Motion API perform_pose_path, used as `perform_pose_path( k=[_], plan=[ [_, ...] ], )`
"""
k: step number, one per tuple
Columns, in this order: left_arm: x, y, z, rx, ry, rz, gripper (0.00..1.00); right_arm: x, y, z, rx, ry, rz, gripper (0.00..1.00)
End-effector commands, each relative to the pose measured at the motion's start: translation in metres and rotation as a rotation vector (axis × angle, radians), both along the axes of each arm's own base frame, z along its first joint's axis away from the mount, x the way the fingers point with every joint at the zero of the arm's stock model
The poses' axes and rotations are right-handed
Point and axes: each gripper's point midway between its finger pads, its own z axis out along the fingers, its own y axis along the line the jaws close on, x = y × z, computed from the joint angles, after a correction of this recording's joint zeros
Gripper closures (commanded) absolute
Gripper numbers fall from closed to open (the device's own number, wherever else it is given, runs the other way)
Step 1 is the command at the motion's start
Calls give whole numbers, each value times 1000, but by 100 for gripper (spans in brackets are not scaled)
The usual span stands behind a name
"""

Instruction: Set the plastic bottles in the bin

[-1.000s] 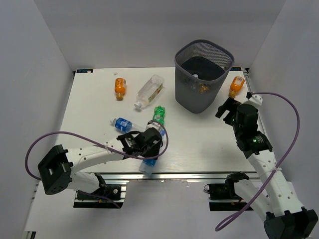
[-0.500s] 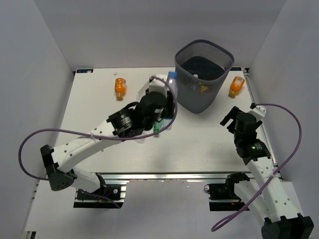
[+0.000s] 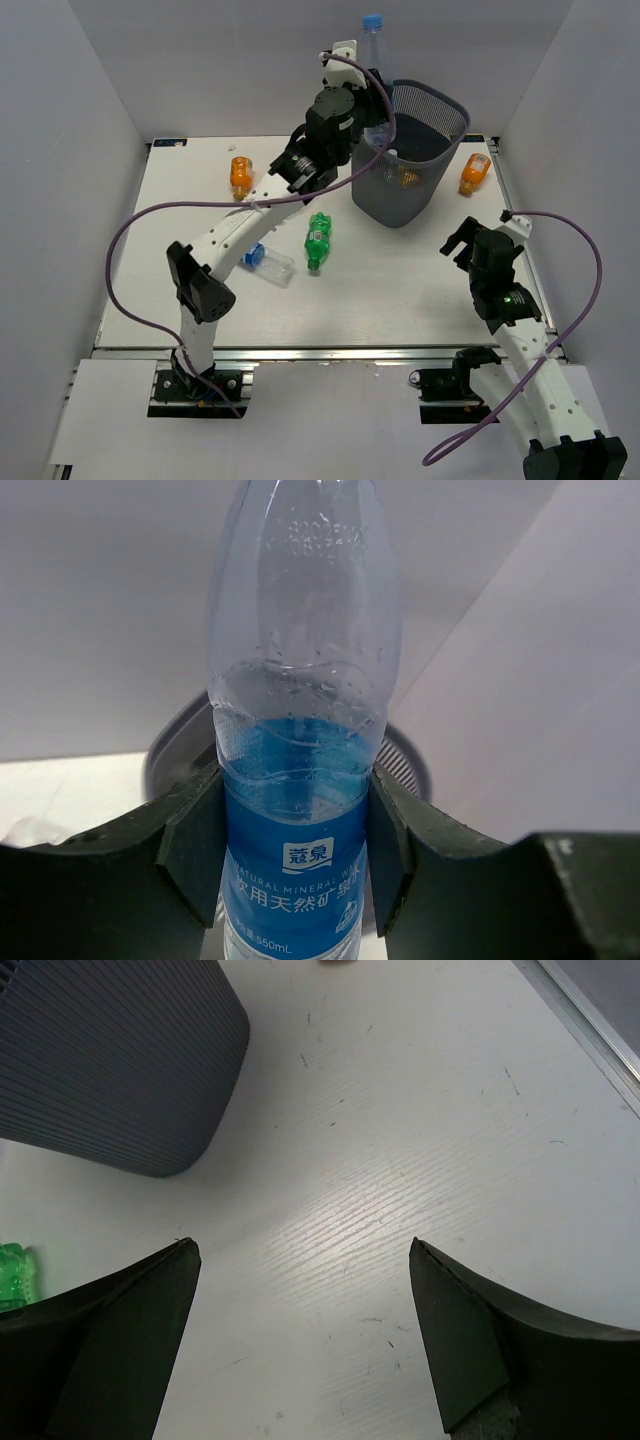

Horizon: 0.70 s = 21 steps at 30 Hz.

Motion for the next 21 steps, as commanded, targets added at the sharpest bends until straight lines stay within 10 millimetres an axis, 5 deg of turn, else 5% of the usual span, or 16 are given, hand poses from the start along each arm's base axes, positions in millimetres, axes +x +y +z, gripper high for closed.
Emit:
perform_pose_path(
  k=[1,4,5,7,11,15,21],
  plan=[
    [-2,-14,48,-162,-146,-81,62,4,2,6,22,-39,6,11],
    [19,-29,48,-239,-200,-86,63,2,6,4,26,-32,29,11],
    [37,-41,22,-222,-168,-78,62,2,5,4,25,-31,28,11],
    [45,-47,28,-250,-183,-99,55,1,6,2,24,-27,31,11],
    [58,-56,3,-235,-157,-110,2,2,10,1,30,-22,55,11],
    [64,-45,5,-242,-142,-106,2,2,13,-1,28,-8,79,11],
    [39,-13,52,-207,-190,-114,2,7,11,8,26,-19,64,11]
  ],
)
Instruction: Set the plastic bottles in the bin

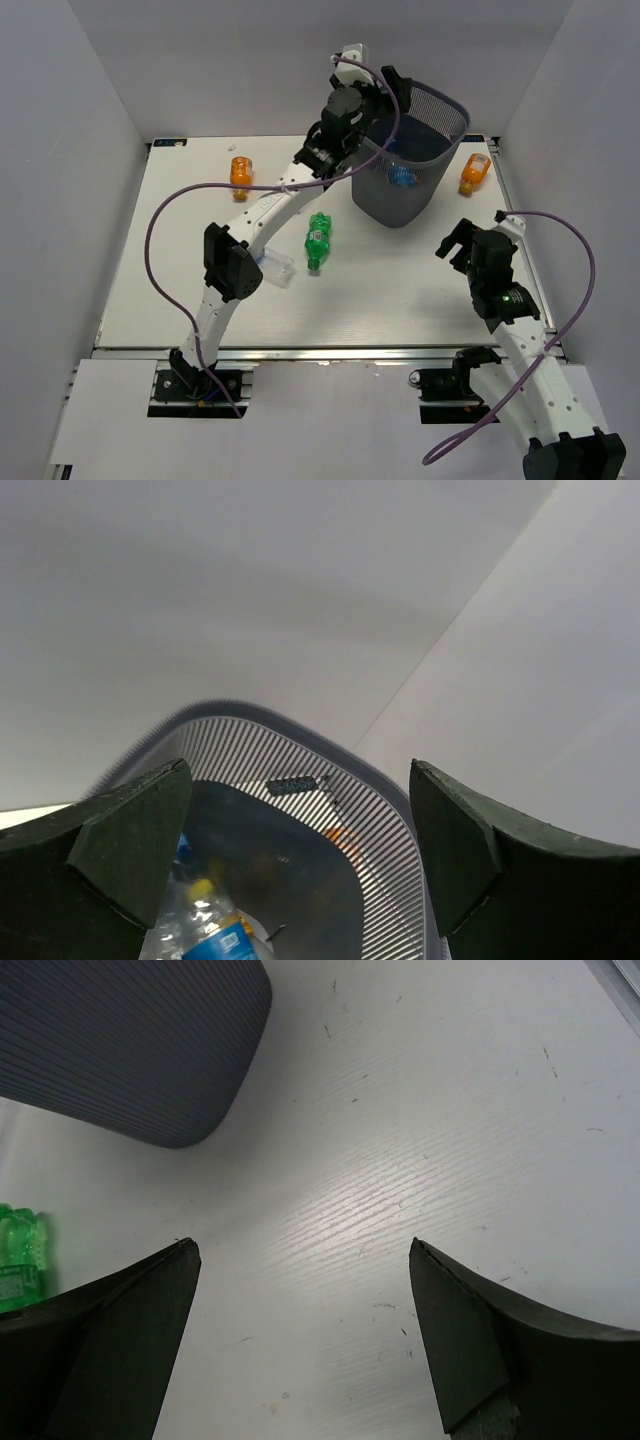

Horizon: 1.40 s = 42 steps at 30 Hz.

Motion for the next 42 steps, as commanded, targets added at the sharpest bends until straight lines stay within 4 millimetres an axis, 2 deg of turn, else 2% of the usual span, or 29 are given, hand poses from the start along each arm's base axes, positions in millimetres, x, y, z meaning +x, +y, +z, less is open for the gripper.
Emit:
perform_pose_path(
  k=[1,2,4,5,6,7,8,9,11,14,15,16,18,19,22,23,25,26,28,29,30,35,36,37,38,39,40,41,42],
  plan=[
    [-45,44,98,-48,-117,-9,2,9,-2,13,-7,-25,-13,11],
    [-53,58,107,-31,-125,17,2,11,-6,19,-10,-32,-32,11],
    [-58,73,97,25,-81,53,2,15,-8,18,-17,-11,-38,11],
    [-72,101,118,7,-102,84,2,16,-8,21,-10,-11,-35,11],
    [-64,106,73,76,-31,99,2,20,-8,28,4,-25,-32,11],
    [-68,119,75,52,-58,106,2,23,-8,29,10,-28,-29,11],
    [-82,159,95,4,-87,141,2,29,-9,36,12,-56,-28,11],
    [-77,171,46,54,-14,156,2,32,-16,39,8,-67,-52,11],
    [-79,219,35,32,11,228,2,41,-32,40,-5,-66,-94,11],
    [-95,283,-4,60,109,357,2,53,-46,49,10,-64,-97,11],
    [-113,304,-1,42,104,399,2,57,-55,53,21,-77,-97,11],
    [-115,330,-47,78,185,484,2,64,-59,57,29,-81,-99,11],
    [-135,362,-72,30,248,560,2,75,-75,57,44,-86,-118,11],
    [-140,384,-114,51,339,604,2,81,-80,64,45,-103,-123,11],
    [-148,410,-143,-37,390,624,2,101,-89,62,22,-79,-93,11],
    [-150,415,-158,-33,415,641,2,109,-89,75,18,-99,-79,11],
    [-150,427,-168,-43,461,710,2,127,-91,70,13,-84,-61,11],
    [-148,426,-163,-53,457,702,2,136,-92,78,3,-109,-50,11],
    [-146,425,-159,-65,443,691,2,156,-99,62,-1,-66,-49,11],
    [-146,427,-160,-63,445,695,2,166,-101,69,-8,-77,-51,11],
    [-146,428,-160,-66,446,703,2,178,-106,50,-5,-32,-60,11],
    [-142,437,-166,-57,467,717,2,233,-125,22,-7,10,-93,11],
    [-142,436,-168,-54,468,710,2,246,-125,-3,11,53,-81,11],
    [-141,437,-165,-57,451,709,2,265,-127,11,11,15,-72,11],
    [-140,437,-166,-52,450,707,2,276,-127,8,17,10,-62,11],
    [-140,437,-165,-53,444,708,2,288,-128,-20,35,56,-66,11],
    [-139,439,-167,-52,445,711,2,307,-131,-4,26,17,-68,11],
    [-138,439,-168,-47,449,715,2,317,-130,-7,19,17,-66,11],
    [-138,440,-167,-49,446,718,2,326,-132,-37,12,67,-78,11]
  ],
)
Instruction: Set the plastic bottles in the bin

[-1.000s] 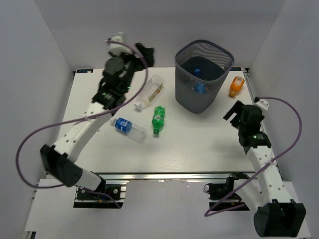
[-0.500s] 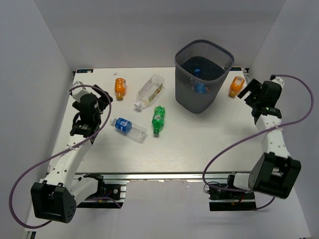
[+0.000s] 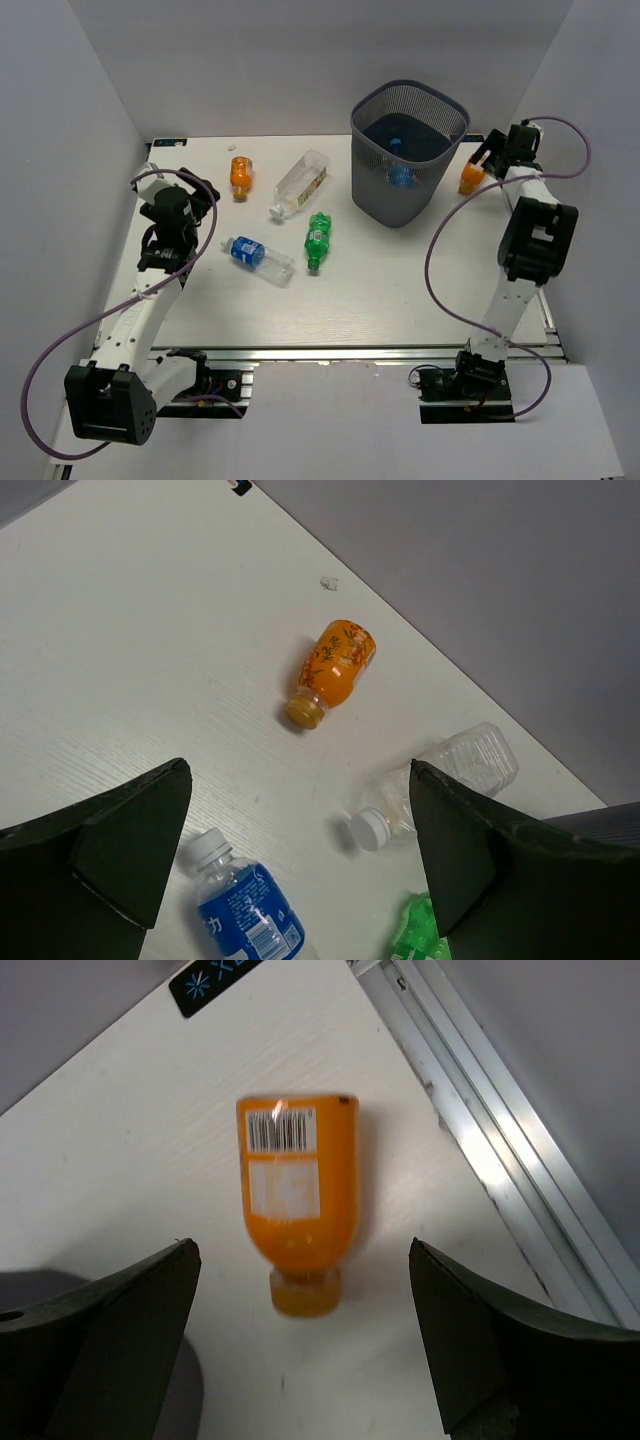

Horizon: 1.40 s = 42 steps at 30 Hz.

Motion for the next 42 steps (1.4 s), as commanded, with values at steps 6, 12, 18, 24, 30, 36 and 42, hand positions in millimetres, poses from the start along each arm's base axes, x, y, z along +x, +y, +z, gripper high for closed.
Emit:
perform_pose_path(
  k=[6,12,18,24,30,36,42],
  plan=[
    [7,6,2,13,-3,11,2,93,3,-28,-53,-28,10,11],
    [6,5,3,9,-20,-3,2,92,1,-54,-29,16,-45,23],
    [6,0,4,-27,-10,-15,2,66,-1,-58,-70,80,-35,55],
    [2,-13,7,-83,-20,-72,2,39,2,22,-124,-41,-14,83],
    [-10,-23,11,-159,-25,-107,2,-7,8,139,-199,-200,3,88],
    [-26,-33,-7,-216,58,-135,2,-59,51,269,-198,-486,152,88],
    [-42,-43,-38,-256,136,-175,2,-72,165,332,-321,-658,482,85]
  ],
)
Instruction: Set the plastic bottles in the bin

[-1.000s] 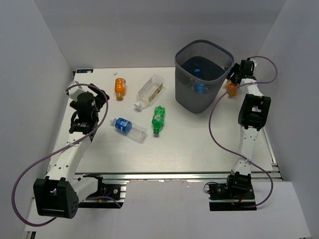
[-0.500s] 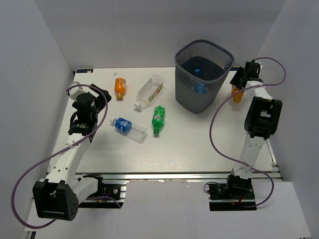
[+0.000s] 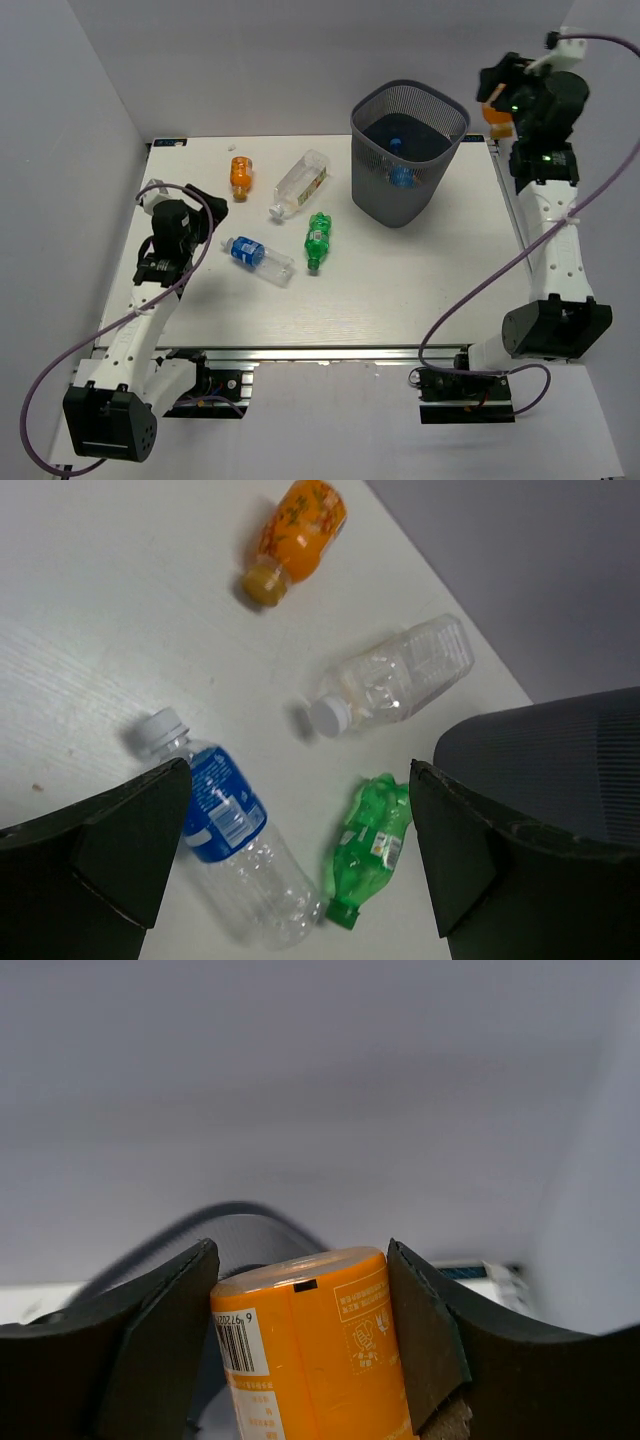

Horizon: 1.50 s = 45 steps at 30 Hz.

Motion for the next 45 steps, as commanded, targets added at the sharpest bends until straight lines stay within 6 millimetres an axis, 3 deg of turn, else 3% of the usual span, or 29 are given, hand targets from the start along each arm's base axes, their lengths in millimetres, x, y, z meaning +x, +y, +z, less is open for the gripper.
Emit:
perform_pose_path(
  k=[1,3,4,6,7,9,10,11,14,18,19,20,21,22,23,24,25,27,28,30,31,34,35,39,40,41,42,44,45],
  plan=[
    [-17,-6,-17,-31,61,-31,2,17,89,-11,-143,13,209,85],
    [-23,-8,-24,-36,89,-42,2,33,98,-30,-137,77,183,80],
    [-25,-9,-27,-45,96,-48,2,36,106,-21,-120,67,197,78],
    [-30,-12,-29,-57,98,-61,2,46,118,-40,-108,133,230,61],
    [-33,-14,-35,-62,111,-73,2,45,130,-32,-119,119,252,53],
    [-39,-12,-43,-49,144,-63,2,45,144,-39,-163,147,275,38],
    [-39,-7,-42,-29,147,-46,2,42,160,-37,-192,147,291,33],
    [-42,-5,-45,-21,165,-41,2,45,161,-23,-229,121,263,25],
    [-42,-5,-39,-8,153,-47,2,36,179,-5,-276,102,273,16],
    [-46,9,-30,38,152,7,2,6,204,4,-303,74,337,12],
    [-47,10,-28,41,147,16,2,-6,220,5,-310,65,371,11],
    [-47,11,-26,42,141,22,2,-22,220,18,-306,31,374,11],
    [-48,12,-25,39,132,25,2,-28,228,2,-318,61,394,11],
    [-47,11,-23,34,122,27,2,-43,247,0,-311,62,434,11],
    [-46,11,-21,32,114,28,2,-57,247,5,-293,54,427,11],
    [-47,11,-27,27,126,30,2,-63,258,-21,-283,110,452,11],
    [-47,7,-30,8,138,15,2,-78,276,-33,-273,133,496,11],
    [-46,5,-35,5,153,8,2,-96,289,-48,-176,173,521,11],
    [-46,5,-37,-1,159,10,2,-106,302,-85,-166,247,547,11],
    [-47,5,-40,-3,166,12,2,-115,313,-108,-104,288,545,11],
    [-48,5,-41,-5,171,10,2,-128,328,-137,-90,352,567,11],
    [-51,8,-39,9,180,23,2,-134,346,-183,-70,456,525,11],
    [-53,9,-39,14,183,24,2,-126,344,-210,-87,504,457,11],
    [-58,9,-39,16,176,19,2,-112,358,-272,-42,604,374,11],
    [-59,9,-40,13,177,21,2,-107,364,-301,-60,647,355,11],
    [-61,10,-43,15,184,24,2,-105,365,-316,-59,679,328,11],
    [-62,9,-44,13,186,23,2,-98,370,-317,-51,678,317,11],
    [-64,9,-46,15,192,19,2,-96,368,-356,-95,759,259,11],
    [-65,10,-46,15,190,26,2,-93,371,-358,-62,767,232,12]
  ],
)
